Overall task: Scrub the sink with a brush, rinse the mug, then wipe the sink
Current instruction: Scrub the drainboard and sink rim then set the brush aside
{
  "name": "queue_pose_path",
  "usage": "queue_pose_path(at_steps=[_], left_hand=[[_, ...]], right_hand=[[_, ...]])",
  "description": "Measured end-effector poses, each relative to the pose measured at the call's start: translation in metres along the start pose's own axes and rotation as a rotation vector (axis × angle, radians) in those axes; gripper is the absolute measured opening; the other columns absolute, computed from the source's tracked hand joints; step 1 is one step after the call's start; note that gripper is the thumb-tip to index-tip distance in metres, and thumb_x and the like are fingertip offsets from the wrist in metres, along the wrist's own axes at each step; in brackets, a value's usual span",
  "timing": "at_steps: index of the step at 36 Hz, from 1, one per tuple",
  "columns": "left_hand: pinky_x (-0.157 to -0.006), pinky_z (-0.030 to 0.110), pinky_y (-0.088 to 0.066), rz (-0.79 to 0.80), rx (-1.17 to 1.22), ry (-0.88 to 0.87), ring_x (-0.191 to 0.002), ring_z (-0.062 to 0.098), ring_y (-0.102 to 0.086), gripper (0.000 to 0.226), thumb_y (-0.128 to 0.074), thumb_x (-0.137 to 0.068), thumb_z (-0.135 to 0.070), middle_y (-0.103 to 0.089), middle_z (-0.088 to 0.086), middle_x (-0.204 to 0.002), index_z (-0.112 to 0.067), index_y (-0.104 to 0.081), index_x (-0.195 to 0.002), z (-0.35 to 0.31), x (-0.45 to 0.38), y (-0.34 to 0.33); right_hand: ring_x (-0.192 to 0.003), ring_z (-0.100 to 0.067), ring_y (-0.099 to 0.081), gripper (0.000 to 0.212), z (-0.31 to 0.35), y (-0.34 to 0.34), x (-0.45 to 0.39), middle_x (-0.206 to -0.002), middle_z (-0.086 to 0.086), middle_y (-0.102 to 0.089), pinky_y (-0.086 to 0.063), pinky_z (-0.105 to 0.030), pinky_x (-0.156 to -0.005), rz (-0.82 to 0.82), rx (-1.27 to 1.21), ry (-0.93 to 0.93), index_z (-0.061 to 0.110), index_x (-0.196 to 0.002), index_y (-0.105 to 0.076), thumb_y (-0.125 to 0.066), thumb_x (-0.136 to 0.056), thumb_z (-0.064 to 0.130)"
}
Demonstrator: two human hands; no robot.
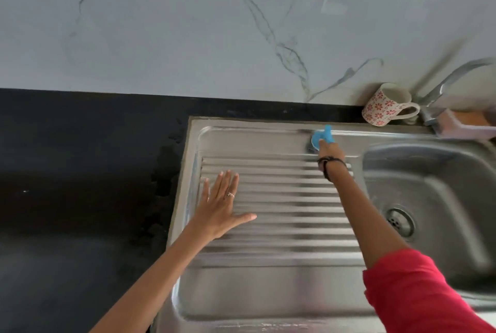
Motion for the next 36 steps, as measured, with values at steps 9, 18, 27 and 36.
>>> queue_pose_path(at_steps=[9,18,27,36], left_hand=[[-0.102,0.039,0.026,0.034,-0.014,0.024,-0.128,0.013,0.036,0.125,0.024,-0.032,-0.092,0.029,0.003,-0.152,-0.018,0.034,-0.132,-0.048,0.000,-0.028],[-0.104,0.037,0.022,-0.012,-0.076,0.057,-0.131,0.014,0.031,0.136,0.027,-0.035,-0.090,0.018,0.005,-0.156,-0.011,0.019,-0.145,-0.078,-0.012,-0.031],[-0.115,0.038,0.007,-0.080,-0.106,0.054,-0.145,0.012,-0.001,0.062,-0.036,-0.097,-0.046,-0.006,-0.002,-0.158,-0.020,-0.015,-0.150,-0.112,-0.019,-0.012],[-0.115,0.040,0.009,-0.090,-0.107,0.022,-0.145,0.019,0.012,0.117,0.015,-0.052,-0.084,0.016,0.001,-0.155,-0.018,0.010,-0.148,-0.128,-0.035,-0.017]], right_hand=[[-0.118,-0.033,-0.051,0.043,0.063,-0.097,0.061,-0.130,-0.021,-0.052,-0.039,-0.035,-0.097,0.355,0.049,0.244,0.001,-0.129,-0.049,-0.039,-0.099,0.030],[-0.122,-0.034,-0.047,0.044,0.023,-0.019,0.006,-0.133,-0.023,-0.049,-0.035,-0.037,-0.102,0.291,0.039,0.238,-0.001,-0.132,-0.046,-0.036,-0.101,0.027],[-0.124,-0.030,-0.046,0.046,-0.057,0.092,-0.085,-0.136,-0.018,-0.047,-0.034,-0.034,-0.103,-0.015,-0.170,-0.031,-0.001,-0.135,-0.041,-0.038,-0.099,0.029],[-0.117,-0.034,-0.051,0.045,-0.003,-0.009,-0.008,-0.129,-0.023,-0.052,-0.040,-0.034,-0.093,0.329,0.046,0.272,0.001,-0.130,-0.047,-0.038,-0.099,0.033]])
Point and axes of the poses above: each hand's wrist, its own x-axis away from the middle knuckle, its own y-axis out of the back of the hand, z = x × y, the point moved 9 cm from there along -x, towards the middle knuckle
